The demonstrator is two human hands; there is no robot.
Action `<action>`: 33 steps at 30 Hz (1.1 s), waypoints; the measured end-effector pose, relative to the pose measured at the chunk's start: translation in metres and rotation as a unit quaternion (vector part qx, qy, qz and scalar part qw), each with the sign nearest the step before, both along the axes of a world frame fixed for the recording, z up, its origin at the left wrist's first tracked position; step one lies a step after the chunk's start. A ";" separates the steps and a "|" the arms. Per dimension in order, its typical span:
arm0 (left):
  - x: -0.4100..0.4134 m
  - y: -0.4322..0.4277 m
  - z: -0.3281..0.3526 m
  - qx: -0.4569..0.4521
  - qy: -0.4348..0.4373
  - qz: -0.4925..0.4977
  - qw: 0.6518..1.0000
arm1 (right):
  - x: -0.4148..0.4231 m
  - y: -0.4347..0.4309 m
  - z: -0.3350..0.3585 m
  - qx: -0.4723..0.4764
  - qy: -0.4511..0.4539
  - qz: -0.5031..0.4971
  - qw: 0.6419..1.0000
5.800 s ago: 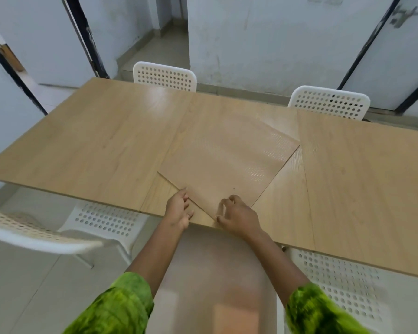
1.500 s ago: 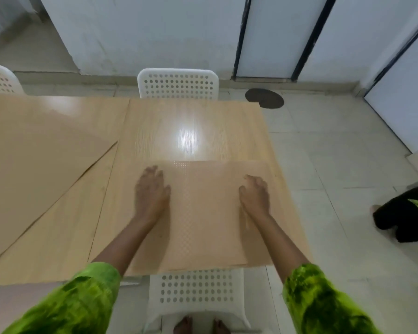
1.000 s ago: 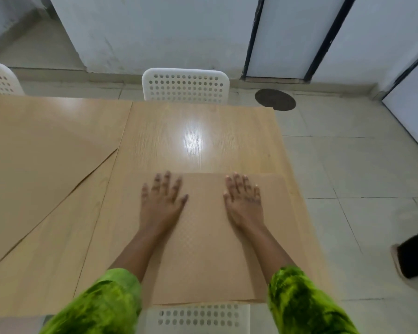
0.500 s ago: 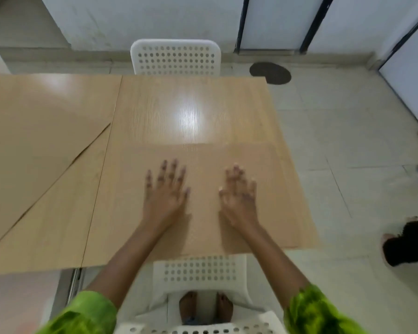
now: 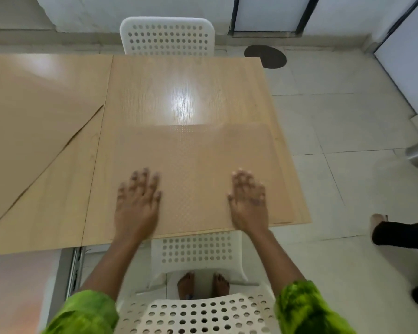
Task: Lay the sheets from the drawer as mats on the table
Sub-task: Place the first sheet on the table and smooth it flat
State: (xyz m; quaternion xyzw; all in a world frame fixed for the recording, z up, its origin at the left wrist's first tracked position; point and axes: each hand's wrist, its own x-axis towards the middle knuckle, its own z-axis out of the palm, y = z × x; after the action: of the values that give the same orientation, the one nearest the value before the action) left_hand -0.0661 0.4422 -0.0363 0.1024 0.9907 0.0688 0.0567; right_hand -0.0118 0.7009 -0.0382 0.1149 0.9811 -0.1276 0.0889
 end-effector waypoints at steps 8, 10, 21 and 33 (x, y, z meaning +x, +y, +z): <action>-0.010 -0.037 0.003 -0.023 0.000 0.039 0.999 | 0.007 0.049 0.003 0.022 -0.027 -0.067 0.997; -0.009 -0.039 0.003 -0.029 0.002 0.038 0.999 | 0.008 0.049 0.006 0.021 -0.029 -0.067 0.997; 0.009 -0.019 0.057 0.155 -0.067 0.124 0.978 | 0.023 0.015 0.048 -0.108 0.029 -0.086 0.990; 0.173 -0.071 0.110 0.470 -0.042 0.251 0.845 | 0.112 -0.117 0.096 -0.463 0.022 -0.012 0.886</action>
State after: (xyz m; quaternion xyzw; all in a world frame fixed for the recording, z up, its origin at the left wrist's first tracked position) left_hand 0.1068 0.3708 0.0733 -0.1383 0.8282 0.5425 0.0244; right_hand 0.0999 0.5842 0.0575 0.0700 0.8108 -0.5709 0.1084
